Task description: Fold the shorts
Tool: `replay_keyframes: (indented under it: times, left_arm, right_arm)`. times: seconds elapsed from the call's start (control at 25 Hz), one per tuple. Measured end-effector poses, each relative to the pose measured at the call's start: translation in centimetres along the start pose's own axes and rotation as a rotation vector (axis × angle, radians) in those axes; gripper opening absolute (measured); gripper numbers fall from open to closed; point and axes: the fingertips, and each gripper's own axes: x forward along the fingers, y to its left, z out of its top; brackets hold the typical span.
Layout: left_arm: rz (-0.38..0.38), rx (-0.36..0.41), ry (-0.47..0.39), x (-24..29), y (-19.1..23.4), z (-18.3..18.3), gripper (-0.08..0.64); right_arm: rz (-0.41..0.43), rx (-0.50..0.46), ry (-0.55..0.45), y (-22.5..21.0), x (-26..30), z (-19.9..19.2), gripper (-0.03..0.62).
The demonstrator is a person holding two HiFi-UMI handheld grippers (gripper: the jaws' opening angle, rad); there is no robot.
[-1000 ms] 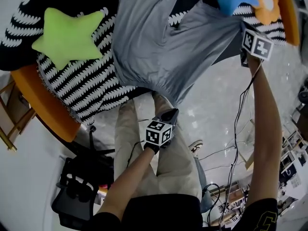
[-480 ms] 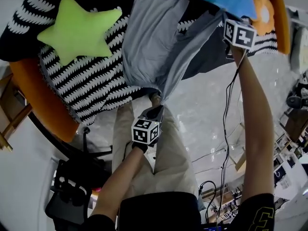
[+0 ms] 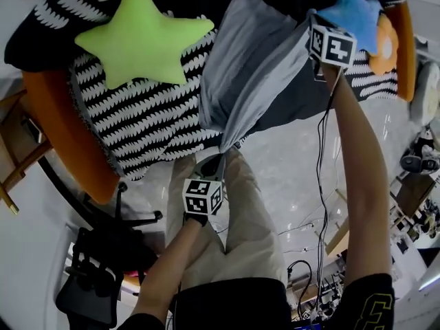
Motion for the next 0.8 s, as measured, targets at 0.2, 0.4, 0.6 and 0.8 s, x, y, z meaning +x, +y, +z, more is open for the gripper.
replay_keyframes:
  times: [0.2, 0.4, 0.6, 0.8]
  left_arm:
    - [0.031, -0.051, -0.033, -0.4, 2.7, 1.0, 0.014]
    - [0.04, -0.092, -0.055, -0.3, 5.0, 1.4, 0.014]
    - [0.07, -0.12, -0.085, -1.1, 7.3, 2.7, 0.014]
    - [0.158, -0.134, -0.143, -2.1, 9.9, 4.3, 0.062]
  right_arm:
    - [0.053, -0.038, -0.006, 5.5, 3.5, 2.6, 0.018]
    - [0.103, -0.118, -0.015, 11.0, 6.5, 4.7, 0.018]
    - [0.148, -0.178, -0.009, 15.8, 7.9, 6.9, 0.018]
    - [0.275, -0.192, -0.042, 20.6, 7.7, 8.9, 0.295]
